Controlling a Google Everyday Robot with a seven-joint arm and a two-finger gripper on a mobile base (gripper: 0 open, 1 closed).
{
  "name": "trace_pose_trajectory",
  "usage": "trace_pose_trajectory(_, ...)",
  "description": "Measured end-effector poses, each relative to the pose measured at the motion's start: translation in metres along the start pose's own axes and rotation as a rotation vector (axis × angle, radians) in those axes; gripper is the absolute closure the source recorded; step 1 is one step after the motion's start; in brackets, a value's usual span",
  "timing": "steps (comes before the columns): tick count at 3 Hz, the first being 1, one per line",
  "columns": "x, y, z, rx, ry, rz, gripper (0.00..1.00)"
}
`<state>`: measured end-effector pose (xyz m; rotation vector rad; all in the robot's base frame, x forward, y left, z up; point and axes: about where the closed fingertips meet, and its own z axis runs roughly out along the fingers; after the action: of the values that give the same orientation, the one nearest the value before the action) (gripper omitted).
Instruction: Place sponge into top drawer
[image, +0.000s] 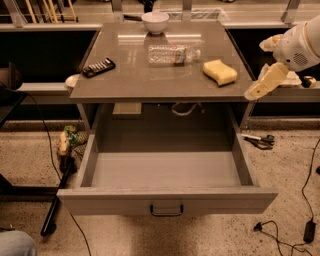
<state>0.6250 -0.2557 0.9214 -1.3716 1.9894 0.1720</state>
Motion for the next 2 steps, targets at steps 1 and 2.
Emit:
trace_pose_trajectory(1,0.000,0.000,0.001,-0.001,-0.001,0.001,0.00)
trace_pose_trajectory(2,0.004,-0.026,0.027,0.035,-0.023,0.061,0.00)
